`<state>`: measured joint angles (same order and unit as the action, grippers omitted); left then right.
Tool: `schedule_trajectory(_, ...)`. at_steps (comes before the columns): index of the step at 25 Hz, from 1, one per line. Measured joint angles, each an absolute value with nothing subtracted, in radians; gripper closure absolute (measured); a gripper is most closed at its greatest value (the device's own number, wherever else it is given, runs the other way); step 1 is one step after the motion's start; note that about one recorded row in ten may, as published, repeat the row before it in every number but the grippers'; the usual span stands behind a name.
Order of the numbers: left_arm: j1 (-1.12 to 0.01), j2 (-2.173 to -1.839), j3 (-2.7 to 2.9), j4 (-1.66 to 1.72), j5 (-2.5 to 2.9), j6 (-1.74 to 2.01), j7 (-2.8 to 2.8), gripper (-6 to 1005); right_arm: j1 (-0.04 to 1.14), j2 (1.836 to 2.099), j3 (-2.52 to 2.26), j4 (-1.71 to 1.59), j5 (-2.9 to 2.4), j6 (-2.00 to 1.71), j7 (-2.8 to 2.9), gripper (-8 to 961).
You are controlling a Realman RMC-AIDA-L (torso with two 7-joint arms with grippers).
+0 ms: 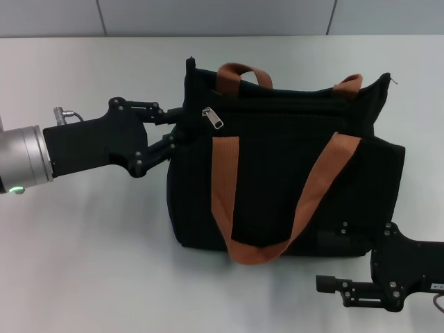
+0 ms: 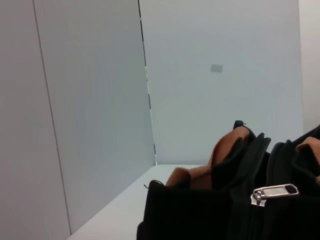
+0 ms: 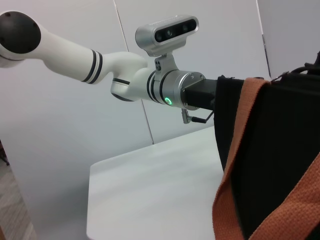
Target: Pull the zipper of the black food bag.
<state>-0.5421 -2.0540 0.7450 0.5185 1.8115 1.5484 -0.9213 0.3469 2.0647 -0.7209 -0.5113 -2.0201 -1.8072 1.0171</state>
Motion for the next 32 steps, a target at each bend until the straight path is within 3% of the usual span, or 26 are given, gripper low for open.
schedule_trajectory(13,-0.535,-2.06,0.742,0.519,1.796,1.563,-0.922,976,0.372,2.065,-0.685,-0.505,-2.001,-1.912,1.064,270)
schedule_trajectory(18,-0.526,-2.066,0.741,0.513,1.763,1.573,-0.908,976,0.424,2.055,-0.6,-0.517,-1.897,-2.068,1.295,270)
schedule_trajectory(32,-0.511,-2.069,0.741,0.497,1.715,1.61,-0.87,976,0.63,2.021,-0.652,-0.657,-1.803,-1.961,1.915,278)
